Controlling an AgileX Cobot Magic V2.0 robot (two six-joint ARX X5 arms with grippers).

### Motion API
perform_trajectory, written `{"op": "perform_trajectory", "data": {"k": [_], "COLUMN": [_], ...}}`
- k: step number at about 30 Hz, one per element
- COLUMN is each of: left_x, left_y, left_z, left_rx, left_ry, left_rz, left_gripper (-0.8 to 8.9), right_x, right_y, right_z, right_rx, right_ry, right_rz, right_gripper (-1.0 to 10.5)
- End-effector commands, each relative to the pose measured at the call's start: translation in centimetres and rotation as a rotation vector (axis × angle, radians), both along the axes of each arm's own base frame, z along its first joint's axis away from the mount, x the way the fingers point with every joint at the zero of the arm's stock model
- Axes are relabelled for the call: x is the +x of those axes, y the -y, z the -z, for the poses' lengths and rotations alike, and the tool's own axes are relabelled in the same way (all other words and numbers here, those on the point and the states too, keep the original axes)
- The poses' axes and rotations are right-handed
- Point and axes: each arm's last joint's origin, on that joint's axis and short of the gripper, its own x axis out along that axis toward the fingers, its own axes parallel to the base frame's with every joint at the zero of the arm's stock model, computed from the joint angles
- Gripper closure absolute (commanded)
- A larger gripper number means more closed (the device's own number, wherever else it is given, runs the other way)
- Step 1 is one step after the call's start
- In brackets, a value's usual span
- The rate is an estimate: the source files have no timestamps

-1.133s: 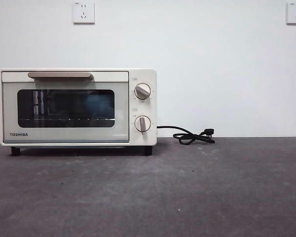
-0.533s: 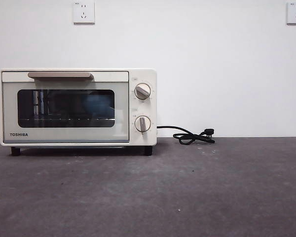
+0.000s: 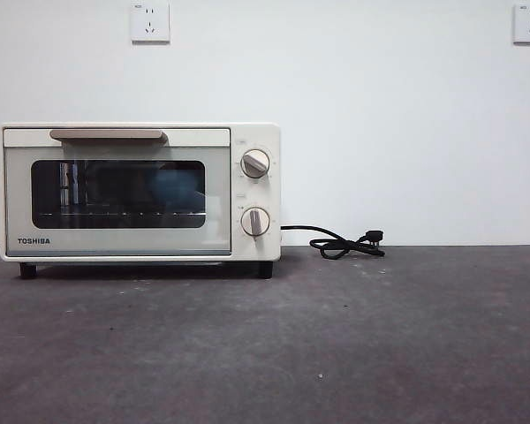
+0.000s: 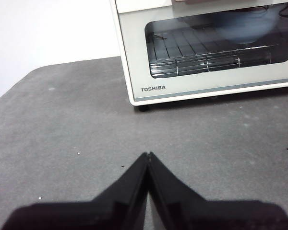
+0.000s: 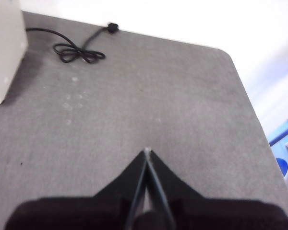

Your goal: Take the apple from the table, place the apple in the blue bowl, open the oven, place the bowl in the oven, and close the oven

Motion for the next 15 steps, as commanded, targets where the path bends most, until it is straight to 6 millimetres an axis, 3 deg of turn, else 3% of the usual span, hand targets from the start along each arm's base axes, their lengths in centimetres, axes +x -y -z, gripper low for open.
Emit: {"op": "perform_trajectory", "data": {"k": [1,4,8,11,15], "left_x": [0.1,0.1,0.1,0.1,0.1], "left_y": [0.0,0.0,0.0,0.0,0.0], "left_z": [0.3,0.3,0.3,0.3,0.3], "left_rx": [-0.007,-0.007,-0.007,-0.007,-0.007], "left_ry": [-0.006,-0.006,-0.006,-0.006,-0.005], "left_rz": [-0.002,-0.002,-0.002,-0.002,-0.002], "left_gripper": [8.17,8.17,8.17,8.17,8.17], "right_x": [0.6,1.4,1.8,1.8,1.1], "right_y": [0.6,1.4,3.2,4.8,7.1], "right_z": [0.4,2.0,6.6,11.0,16.3], "right_rx": [0.126,0.255,0.300,0.243,0.207], "right_ry": [0.101,0.178,0.292,0.321,0.327], "right_rz": [0.021,-0.108,-0.328,-0.323,-0.180], "right_gripper": [9.5,9.5,9.5,9.5,9.5]}}
